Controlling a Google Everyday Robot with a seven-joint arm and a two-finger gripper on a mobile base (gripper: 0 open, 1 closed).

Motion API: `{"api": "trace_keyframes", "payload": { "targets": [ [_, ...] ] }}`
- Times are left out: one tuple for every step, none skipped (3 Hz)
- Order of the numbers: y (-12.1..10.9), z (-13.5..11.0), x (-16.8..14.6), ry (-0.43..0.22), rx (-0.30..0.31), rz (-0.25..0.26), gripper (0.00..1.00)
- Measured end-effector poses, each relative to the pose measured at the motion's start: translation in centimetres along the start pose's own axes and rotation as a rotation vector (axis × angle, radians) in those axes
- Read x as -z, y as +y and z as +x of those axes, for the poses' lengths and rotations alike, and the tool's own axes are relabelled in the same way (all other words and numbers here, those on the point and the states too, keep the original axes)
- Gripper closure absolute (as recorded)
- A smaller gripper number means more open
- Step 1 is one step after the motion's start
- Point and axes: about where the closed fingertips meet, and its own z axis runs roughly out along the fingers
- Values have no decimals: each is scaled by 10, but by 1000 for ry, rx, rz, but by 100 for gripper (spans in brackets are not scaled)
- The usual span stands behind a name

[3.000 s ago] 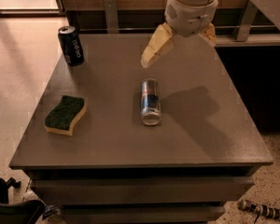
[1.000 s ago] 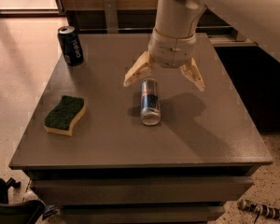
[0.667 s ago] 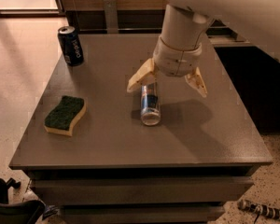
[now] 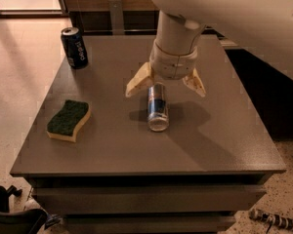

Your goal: Place redbull can upright

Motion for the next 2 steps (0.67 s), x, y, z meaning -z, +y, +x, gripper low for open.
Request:
{"api": "trace_keyframes", "payload": {
  "targets": [
    [7,-9,-15,36,14,-2,0],
    [10,-17,-35,71,13,-20,1]
  ]
}}
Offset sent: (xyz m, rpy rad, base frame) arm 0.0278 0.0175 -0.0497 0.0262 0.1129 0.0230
